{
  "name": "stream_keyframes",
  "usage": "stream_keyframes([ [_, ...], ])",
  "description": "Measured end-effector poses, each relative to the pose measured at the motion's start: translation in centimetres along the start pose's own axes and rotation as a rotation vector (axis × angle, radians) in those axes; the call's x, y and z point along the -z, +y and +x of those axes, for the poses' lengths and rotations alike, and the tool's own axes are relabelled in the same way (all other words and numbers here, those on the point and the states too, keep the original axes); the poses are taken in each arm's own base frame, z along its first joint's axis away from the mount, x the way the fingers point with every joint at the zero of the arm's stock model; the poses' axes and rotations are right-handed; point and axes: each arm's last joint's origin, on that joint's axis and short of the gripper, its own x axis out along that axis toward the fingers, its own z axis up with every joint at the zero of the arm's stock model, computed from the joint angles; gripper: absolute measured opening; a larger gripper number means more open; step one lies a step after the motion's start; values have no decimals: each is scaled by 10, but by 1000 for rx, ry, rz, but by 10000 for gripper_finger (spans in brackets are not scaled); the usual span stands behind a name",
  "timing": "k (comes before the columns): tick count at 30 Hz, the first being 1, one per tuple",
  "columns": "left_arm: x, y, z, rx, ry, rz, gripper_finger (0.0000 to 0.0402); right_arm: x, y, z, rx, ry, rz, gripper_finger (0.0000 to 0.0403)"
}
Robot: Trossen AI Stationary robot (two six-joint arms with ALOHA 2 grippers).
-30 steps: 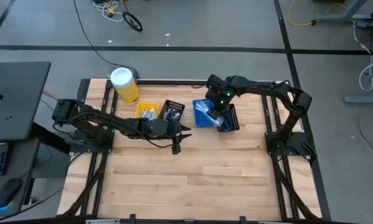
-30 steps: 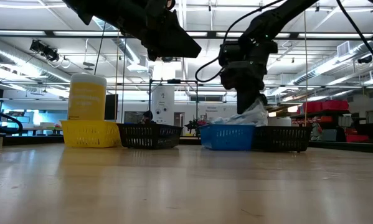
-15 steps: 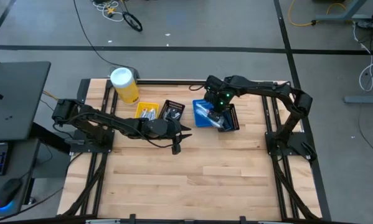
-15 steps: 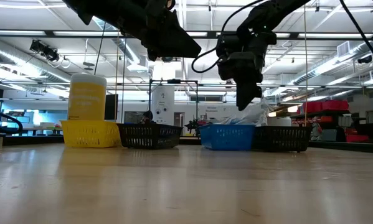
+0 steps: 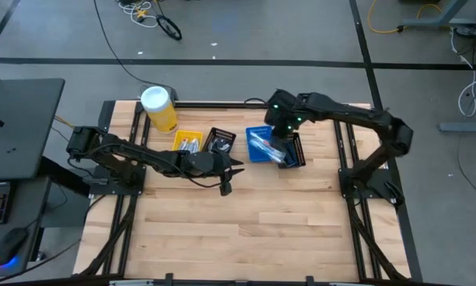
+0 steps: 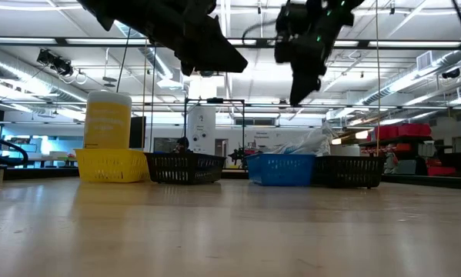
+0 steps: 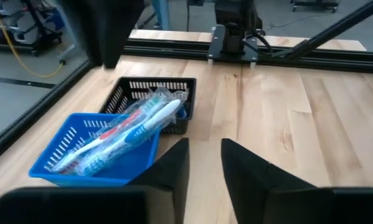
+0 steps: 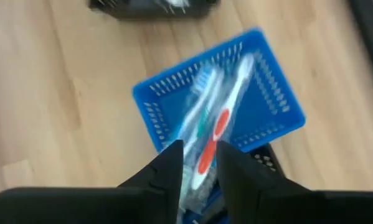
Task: Pick & Place Travel size toiletries
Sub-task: Return to Home Position
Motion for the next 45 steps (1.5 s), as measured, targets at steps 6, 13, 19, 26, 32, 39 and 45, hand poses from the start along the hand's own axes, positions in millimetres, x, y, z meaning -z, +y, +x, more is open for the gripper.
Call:
stream_keyframes([
  [6, -5, 6, -9, -123, -10, 23, 23, 15, 30, -54, 149, -120, -58, 41],
  [13, -55, 27, -85, -122, -176, -61, 8, 58, 55, -116, 206, -249, -109, 4],
  [19, -59, 54, -159, -201, -180, -39, 8, 113, 65, -126, -19, -391, -329, 3],
  [26, -10, 73, -200, -153, -200, 45, 9, 167, 56, -96, 39, -670, -283, 2],
  [32, 31, 77, -215, 15, -374, 82, 8, 197, 51, -72, 21, -904, -291, 2],
  [39, 66, 85, -227, 0, -529, 62, 16, 219, 47, -56, 8, -1015, -271, 1],
  [45, 82, 83, -219, 13, -514, 86, 7, 228, 49, -50, -106, -1082, -339, 1],
])
